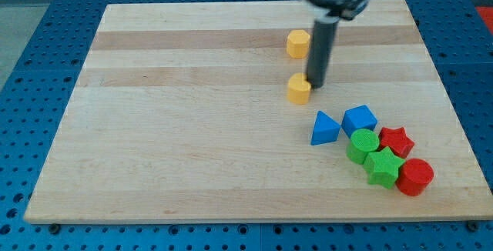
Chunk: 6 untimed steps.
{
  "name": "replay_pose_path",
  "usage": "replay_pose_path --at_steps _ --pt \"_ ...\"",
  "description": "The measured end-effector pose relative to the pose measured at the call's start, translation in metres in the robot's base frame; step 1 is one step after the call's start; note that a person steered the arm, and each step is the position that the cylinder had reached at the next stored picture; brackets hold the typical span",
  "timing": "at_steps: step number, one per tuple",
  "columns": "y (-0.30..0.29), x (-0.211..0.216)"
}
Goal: Move the yellow heart towards the bottom center side
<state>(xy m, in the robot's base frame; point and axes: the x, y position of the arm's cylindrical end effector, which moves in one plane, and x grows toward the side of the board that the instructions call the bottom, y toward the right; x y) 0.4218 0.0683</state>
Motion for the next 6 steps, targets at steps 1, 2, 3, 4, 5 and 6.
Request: replay_pose_path --at_steps 1,2,3,4,5,6 --pt "-0.066 0.041" --pt "-0.076 0.031" --pt "-0.078 0.021" --pt "-0.081 0.059" --pt "-0.073 0.088" --pt "-0.077 0.096"
